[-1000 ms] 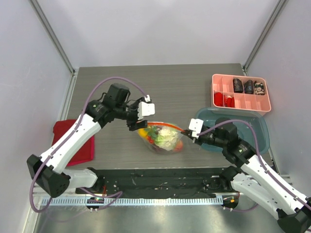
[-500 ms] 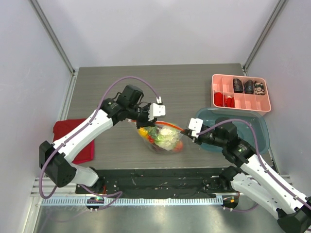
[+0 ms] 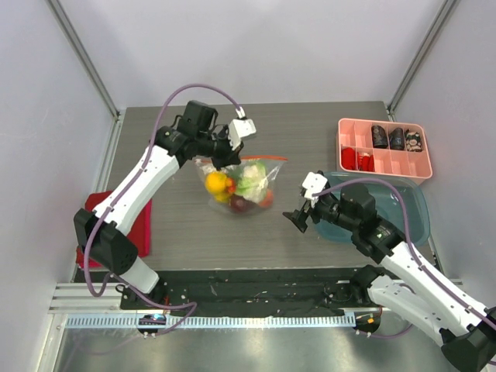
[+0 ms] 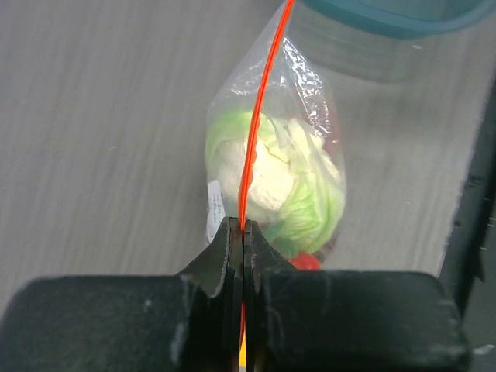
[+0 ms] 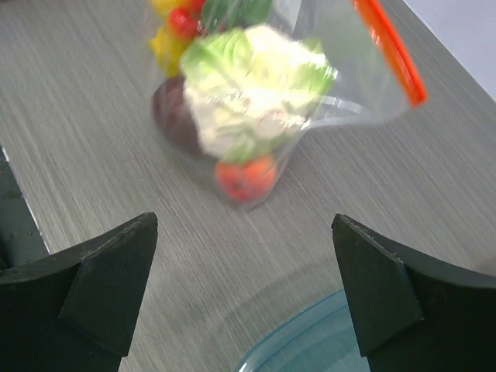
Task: Place the food in the zip-top bag and seal the zipper
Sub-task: Pick up the zipper food storage bag at the center of the board, then place the zipper food storage bag at the center of the board.
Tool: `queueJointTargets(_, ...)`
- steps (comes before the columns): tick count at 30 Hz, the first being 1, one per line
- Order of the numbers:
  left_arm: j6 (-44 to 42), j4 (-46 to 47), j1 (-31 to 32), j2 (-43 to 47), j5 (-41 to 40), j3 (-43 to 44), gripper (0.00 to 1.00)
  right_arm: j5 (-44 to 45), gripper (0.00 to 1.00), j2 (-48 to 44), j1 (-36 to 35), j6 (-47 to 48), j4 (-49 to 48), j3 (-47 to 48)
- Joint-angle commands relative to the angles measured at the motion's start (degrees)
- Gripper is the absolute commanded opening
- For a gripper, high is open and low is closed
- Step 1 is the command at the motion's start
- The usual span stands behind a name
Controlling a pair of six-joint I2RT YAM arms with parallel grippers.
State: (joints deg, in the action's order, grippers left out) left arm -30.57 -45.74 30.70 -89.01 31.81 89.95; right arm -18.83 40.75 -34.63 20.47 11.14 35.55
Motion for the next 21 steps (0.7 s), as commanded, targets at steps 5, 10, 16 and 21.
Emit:
queueJointTargets(5,-9.9,3.6,-1.7,-2.3,-1.8,6.1,0.0,7.4,1.0,-0.2,0.3,-7.5,-4.9,2.0)
queueJointTargets(10,-10.8,4.8,0.5,2.6,0.0,-9.0,0.0,11.1,1.0,-2.1,0.4,-9.9,-4.1,0.1)
queueJointTargets(16,-3.7,8.9,9.7,10.1,0.0,-27.7,0.0,13.5,1.0,-5.0,0.8,-10.3,-1.1,-1.7)
queueJointTargets(21,5.0,13.7,14.9,12.6,-0.4,-38.0,0.0,15.4,1.0,-5.7,1.0,-9.4,-1.1,-3.0)
